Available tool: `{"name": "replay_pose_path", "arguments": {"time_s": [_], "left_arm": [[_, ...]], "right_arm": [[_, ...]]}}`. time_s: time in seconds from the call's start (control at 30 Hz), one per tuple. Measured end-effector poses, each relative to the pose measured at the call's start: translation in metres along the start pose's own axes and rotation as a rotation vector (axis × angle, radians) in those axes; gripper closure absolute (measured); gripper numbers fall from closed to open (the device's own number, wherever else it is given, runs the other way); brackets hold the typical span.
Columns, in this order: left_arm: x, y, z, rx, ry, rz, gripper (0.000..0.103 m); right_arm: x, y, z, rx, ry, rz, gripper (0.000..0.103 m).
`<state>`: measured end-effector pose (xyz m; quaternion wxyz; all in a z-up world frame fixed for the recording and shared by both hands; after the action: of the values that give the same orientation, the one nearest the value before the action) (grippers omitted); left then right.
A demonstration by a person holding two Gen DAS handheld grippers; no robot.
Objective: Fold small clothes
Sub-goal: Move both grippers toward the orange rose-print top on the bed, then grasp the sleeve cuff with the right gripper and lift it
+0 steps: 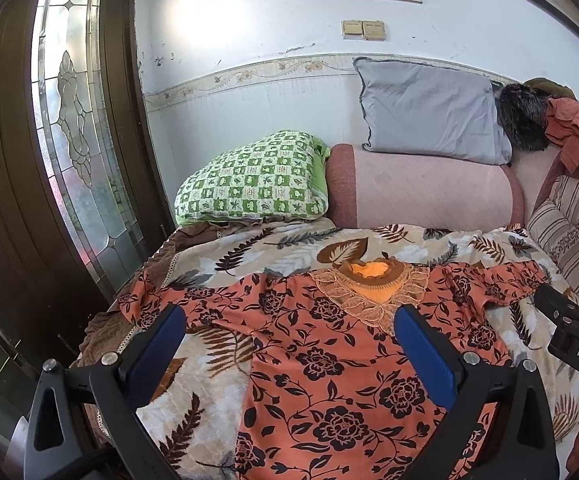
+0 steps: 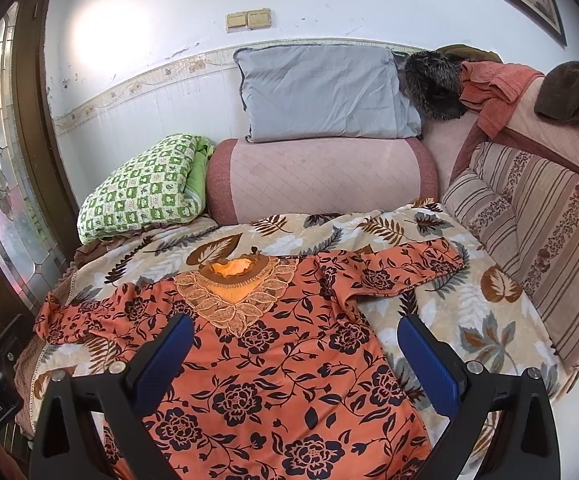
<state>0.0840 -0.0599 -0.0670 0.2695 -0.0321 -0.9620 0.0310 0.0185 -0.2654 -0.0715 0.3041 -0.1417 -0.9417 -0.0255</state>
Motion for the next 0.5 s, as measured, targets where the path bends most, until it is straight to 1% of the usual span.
{"name": "replay_pose_path", "arguments": {"time_s": [0.17, 0.33, 0.43, 0.5], "left_arm": [[-0.009, -0.005, 0.003, -0.007, 0.012, -0.003, 0.0], [-0.025, -0.007, 0.006, -0.009, 0.022, -0.009, 0.0], [-0.046, -0.01, 0.009, -0.009, 0.027, -0.024, 0.0], [-0.067, -0.012, 0.012, -0.008, 0.044, -0.039, 0.0]], "right_arm": [[-0.008, 0.0, 0.002, 0.003, 0.011, 0.002, 0.0], [-0.021, 0.0, 0.003, 0.005, 0.028, 0.001, 0.0], [-0.034, -0.002, 0.006, 0.004, 0.045, -0.002, 0.0], [-0.044, -0.006, 0.009, -0.002, 0.058, -0.011, 0.0]]}}
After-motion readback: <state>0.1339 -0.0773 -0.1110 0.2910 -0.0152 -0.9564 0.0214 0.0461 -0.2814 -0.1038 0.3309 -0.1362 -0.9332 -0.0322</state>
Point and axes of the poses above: each gripper's, at about its wrist camera, not at the fingertips, and x roughly against the way its jaws point, y to its left, z to its underside, the point moved 8 cm from there along -x, roughly the way its jaws point, and after that the axes turned 12 degrees about x, right-handed, at the moved point
